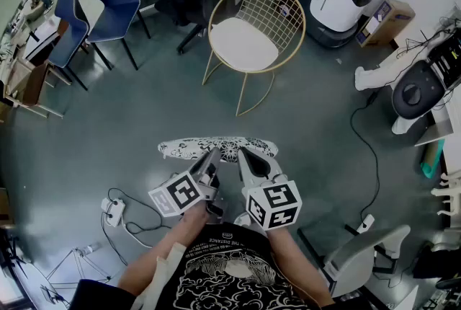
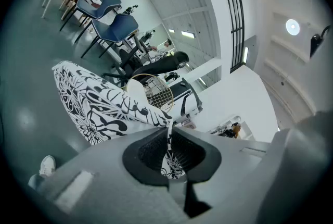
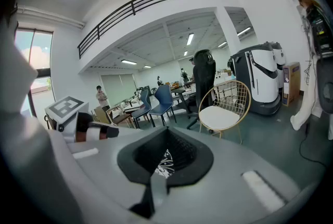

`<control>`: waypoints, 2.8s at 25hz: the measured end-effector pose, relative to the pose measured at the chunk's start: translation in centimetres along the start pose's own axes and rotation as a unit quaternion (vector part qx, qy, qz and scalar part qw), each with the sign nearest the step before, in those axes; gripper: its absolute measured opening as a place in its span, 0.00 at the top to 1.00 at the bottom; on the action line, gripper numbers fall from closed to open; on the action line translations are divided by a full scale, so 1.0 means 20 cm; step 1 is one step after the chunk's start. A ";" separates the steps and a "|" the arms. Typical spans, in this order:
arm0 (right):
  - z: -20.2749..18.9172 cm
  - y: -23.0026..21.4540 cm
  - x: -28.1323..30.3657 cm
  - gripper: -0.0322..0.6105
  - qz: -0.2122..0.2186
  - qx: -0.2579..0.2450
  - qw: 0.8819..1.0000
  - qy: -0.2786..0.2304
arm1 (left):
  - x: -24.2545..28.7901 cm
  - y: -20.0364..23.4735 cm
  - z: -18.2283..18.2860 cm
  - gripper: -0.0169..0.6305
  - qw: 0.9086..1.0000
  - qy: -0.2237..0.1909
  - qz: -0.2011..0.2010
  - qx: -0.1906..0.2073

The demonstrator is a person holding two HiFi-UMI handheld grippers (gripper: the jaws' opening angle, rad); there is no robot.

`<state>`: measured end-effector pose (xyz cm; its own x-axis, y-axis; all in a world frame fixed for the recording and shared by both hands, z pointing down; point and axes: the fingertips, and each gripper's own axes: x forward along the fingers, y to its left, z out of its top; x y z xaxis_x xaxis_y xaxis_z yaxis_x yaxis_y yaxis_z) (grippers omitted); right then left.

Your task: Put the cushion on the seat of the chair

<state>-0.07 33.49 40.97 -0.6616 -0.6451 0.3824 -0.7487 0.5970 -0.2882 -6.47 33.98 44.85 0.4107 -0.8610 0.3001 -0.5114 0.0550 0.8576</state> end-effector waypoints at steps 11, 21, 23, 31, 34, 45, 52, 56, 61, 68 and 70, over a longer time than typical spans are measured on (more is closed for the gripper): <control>0.07 0.06 0.25 0.95 -0.028 0.004 1.000 0.010 | 0.10 0.05 0.26 0.94 0.999 0.019 -0.036 -0.001; 0.17 0.03 0.43 0.95 -0.046 -0.006 0.999 0.004 | 0.21 0.11 0.45 0.94 0.998 0.019 -0.051 -0.009; 0.19 0.02 0.45 0.95 -0.046 -0.004 0.999 0.002 | 0.23 0.10 0.48 0.94 0.998 0.018 -0.053 -0.007; 0.23 -0.12 0.58 0.95 -0.036 0.005 0.999 0.001 | 0.39 0.12 0.55 0.94 0.999 0.013 -0.043 -0.003; 0.25 -0.20 0.65 0.95 -0.027 0.009 1.000 0.003 | 0.48 0.12 0.57 0.94 0.999 0.009 -0.038 -0.002; 0.39 -0.57 0.83 0.95 -0.001 0.035 0.999 0.020 | 0.86 0.15 0.65 0.94 1.000 0.002 0.013 -0.006; 0.50 -0.82 0.89 0.95 0.016 0.050 0.999 0.011 | 1.09 0.09 0.69 0.94 0.999 -0.009 0.035 0.027; 0.56 -0.93 0.91 0.95 0.026 0.055 0.998 0.003 | 1.17 0.07 0.72 0.94 0.997 -0.017 0.054 0.052; 0.61 -1.00 0.91 0.95 0.034 0.059 0.998 -0.005 | 1.23 0.03 0.78 0.94 0.995 -0.038 0.062 0.064; 0.66 -1.03 0.97 0.95 0.036 0.051 0.998 -0.011 | 1.32 0.03 0.89 0.94 0.995 -0.057 0.056 0.067; 0.67 -1.04 0.99 0.95 0.035 0.048 0.998 -0.012 | 1.34 0.05 0.93 0.94 0.995 -0.060 0.053 0.063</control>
<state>1.84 1.81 42.73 -0.7126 -0.6151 0.3374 -0.7003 0.5940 -0.3960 -9.92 1.60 45.94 0.2595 -0.9084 0.3278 -0.6405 0.0921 0.7624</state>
